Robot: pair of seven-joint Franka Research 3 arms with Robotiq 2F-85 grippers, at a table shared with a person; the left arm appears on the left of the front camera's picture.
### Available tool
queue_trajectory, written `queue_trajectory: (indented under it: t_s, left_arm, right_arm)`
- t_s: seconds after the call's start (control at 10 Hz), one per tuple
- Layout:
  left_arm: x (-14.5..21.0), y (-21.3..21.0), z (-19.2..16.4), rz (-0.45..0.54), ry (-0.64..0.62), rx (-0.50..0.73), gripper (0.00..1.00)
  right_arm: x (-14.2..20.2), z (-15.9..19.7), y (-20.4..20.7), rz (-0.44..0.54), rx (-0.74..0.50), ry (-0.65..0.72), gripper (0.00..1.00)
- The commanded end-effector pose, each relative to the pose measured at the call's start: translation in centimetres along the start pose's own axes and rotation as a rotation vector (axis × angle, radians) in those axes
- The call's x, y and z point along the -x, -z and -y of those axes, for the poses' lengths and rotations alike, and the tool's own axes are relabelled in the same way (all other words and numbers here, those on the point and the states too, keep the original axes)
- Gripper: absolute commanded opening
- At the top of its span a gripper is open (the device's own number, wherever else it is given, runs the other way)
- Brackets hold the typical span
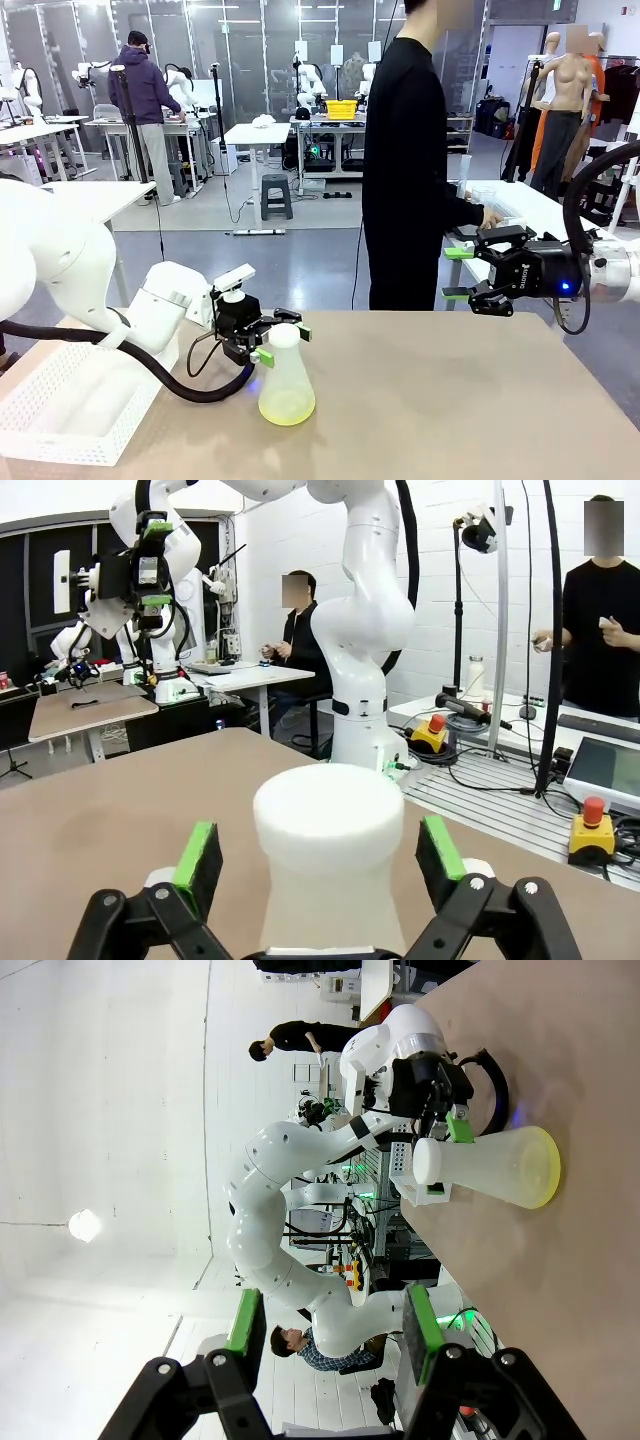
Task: Prepare the solutions needed for the experiment.
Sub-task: When the human places the Big flask in the center of the table, pick up the Big flask and place it in the left Organizing basket.
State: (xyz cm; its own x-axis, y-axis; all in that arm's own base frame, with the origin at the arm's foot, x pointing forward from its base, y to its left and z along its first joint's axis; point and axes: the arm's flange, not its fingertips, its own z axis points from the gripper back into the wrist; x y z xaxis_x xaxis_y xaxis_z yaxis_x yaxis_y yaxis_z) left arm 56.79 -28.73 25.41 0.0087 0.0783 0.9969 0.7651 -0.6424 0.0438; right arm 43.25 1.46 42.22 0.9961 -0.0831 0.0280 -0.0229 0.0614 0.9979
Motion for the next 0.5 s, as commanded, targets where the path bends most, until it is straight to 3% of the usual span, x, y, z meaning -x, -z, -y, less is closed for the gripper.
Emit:
queue_trajectory:
  t_s: [0.0, 0.4]
  left_arm:
    - [0.23, 0.39, -0.40, -0.009, -0.034, 0.035, 1.00]
    - [0.18, 1.09, -0.56, 0.005, -0.065, 0.074, 1.00]
  right_arm:
    - [0.01, -0.08, -0.02, -0.002, -0.007, -0.008, 0.70]
    - [0.01, -0.08, -0.02, -0.002, -0.007, -0.008, 0.70]
